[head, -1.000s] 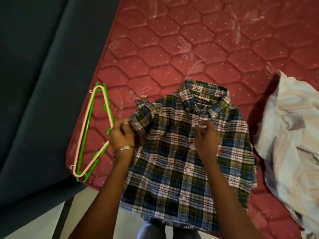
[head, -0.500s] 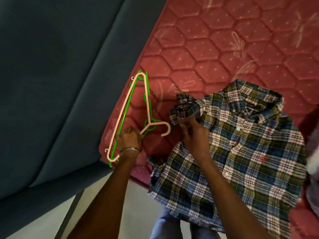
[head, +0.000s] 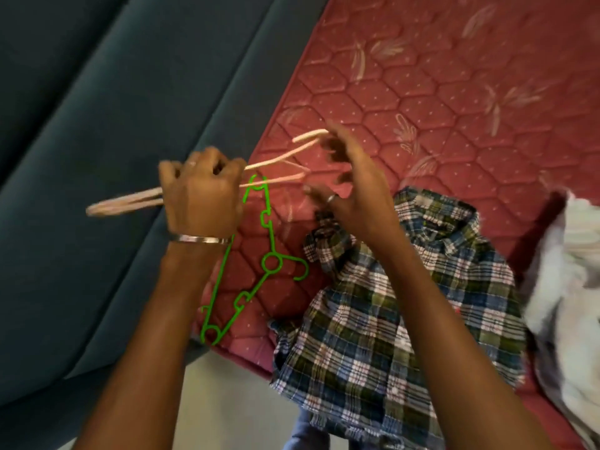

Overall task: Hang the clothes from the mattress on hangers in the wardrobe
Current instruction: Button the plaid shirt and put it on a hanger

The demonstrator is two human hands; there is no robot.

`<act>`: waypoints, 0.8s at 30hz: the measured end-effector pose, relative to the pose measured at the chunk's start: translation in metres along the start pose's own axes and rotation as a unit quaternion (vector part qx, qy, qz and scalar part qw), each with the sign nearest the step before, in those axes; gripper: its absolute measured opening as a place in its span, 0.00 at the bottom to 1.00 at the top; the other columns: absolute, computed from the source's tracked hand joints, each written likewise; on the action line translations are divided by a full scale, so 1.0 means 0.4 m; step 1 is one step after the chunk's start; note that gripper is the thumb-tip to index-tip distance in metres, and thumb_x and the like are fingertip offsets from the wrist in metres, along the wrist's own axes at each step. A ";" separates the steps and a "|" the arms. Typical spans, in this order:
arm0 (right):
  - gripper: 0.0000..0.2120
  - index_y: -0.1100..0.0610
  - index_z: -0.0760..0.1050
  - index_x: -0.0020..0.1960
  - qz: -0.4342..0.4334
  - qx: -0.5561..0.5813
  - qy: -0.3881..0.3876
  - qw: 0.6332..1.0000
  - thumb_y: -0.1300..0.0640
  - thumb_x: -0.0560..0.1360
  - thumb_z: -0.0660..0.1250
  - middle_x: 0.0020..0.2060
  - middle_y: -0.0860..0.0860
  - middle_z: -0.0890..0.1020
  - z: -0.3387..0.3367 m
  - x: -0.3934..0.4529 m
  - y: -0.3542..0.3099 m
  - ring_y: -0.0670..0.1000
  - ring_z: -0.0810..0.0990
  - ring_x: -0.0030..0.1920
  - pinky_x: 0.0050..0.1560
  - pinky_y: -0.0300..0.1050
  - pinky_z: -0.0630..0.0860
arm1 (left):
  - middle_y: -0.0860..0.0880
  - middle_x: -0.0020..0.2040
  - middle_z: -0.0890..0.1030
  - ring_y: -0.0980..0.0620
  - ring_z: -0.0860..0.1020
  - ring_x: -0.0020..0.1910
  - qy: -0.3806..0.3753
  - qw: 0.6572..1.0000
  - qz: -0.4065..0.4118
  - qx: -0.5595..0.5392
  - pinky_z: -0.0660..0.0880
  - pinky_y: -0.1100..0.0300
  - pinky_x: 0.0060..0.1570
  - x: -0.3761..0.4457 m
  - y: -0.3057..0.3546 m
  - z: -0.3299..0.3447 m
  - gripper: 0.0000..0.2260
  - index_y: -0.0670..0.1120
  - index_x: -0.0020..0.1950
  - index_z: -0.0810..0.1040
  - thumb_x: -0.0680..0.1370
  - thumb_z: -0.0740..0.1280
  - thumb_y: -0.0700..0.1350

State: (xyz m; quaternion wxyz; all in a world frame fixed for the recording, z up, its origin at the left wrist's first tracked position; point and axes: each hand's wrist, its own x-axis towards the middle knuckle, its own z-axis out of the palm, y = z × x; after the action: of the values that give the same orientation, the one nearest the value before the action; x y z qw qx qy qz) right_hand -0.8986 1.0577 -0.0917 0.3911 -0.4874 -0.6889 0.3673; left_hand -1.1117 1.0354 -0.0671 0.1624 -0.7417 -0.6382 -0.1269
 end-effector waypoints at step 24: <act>0.07 0.64 0.76 0.37 0.318 0.163 0.200 0.912 0.73 0.71 0.69 0.28 0.63 0.75 -0.751 -0.150 0.417 0.42 0.73 0.20 0.21 0.34 0.66 | 0.36 0.45 0.81 0.39 0.79 0.48 -0.324 0.855 -0.254 -0.315 0.72 0.50 0.45 0.118 0.715 0.376 0.14 0.38 0.45 0.80 0.76 0.67 0.50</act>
State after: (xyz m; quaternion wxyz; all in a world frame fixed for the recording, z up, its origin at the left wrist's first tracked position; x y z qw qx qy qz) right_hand -0.5519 1.0802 -0.1231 0.4571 -0.6738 -0.3353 0.4740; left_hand -0.8248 1.1010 -0.2084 -0.3337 -0.5644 -0.7468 -0.1111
